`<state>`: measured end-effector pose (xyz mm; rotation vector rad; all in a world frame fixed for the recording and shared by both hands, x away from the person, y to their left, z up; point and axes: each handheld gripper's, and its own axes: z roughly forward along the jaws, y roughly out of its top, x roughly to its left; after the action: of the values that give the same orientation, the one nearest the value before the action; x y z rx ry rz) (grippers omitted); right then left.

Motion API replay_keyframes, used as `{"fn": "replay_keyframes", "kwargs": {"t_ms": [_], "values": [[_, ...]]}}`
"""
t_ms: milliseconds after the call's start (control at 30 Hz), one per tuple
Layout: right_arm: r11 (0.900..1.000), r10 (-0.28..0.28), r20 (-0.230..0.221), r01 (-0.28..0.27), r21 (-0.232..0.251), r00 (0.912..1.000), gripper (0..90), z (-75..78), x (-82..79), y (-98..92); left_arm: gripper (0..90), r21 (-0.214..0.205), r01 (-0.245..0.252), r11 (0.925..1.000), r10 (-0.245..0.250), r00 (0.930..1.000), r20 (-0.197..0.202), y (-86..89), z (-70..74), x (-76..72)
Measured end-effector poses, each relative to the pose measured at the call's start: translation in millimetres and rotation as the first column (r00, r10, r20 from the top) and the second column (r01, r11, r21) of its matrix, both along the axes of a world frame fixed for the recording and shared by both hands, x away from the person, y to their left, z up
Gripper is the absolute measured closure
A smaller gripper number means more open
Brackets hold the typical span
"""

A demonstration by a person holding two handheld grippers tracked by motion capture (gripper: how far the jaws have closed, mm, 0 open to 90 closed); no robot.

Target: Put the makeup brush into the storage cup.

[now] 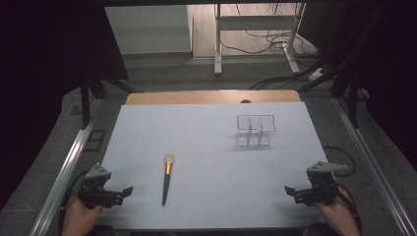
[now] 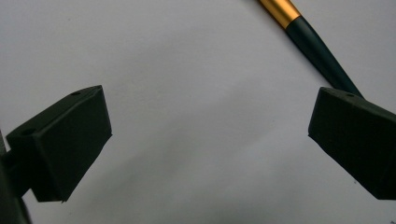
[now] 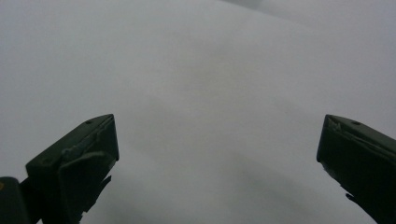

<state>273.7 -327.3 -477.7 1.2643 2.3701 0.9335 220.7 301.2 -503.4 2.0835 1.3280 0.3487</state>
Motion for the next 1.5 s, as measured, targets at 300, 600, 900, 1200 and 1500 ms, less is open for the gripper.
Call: {"fn": "replay_keyframes", "kwargs": {"t_ms": [300, 600, 900, 1200, 1500], "values": [[0.9999, -0.001, -0.015, 0.001, 0.013, 0.9999, 0.0, -0.2, 1.3, -1.1, 0.0, 0.008, -0.015, 0.9999, 0.015, 0.9999, 0.005, 2.0, -0.6, 0.0], [0.9992, -0.025, -0.016, 0.025, 0.032, 0.9996, 0.0, 0.2, 1.9, -4.4, 0.2, 0.024, 0.022, 0.9995, -0.022, 0.9996, 0.018, -0.3, -2.6, 1.0], [0.9994, -0.028, -0.013, 0.028, 0.021, 0.9995, 0.0, 0.5, 1.5, -3.9, 0.8, 0.025, 0.031, 0.9992, -0.031, 0.9995, 0.003, -1.8, -3.2, 4.0], [0.9993, -0.035, -0.009, 0.035, 0.016, 0.9994, 0.0, 1.3, 0.5, -4.5, 1.4, 0.015, 0.027, 0.9995, -0.027, 0.9994, -0.022, -5.0, -0.2, 10.9], [0.9986, -0.049, -0.016, 0.05, 0.017, 0.9987, 0.0, 0.9, 0.8, -5.1, 0.7, 0.009, 0.013, 0.9999, -0.013, 0.999, -0.043, -9.6, 5.3, 18.9]]}}
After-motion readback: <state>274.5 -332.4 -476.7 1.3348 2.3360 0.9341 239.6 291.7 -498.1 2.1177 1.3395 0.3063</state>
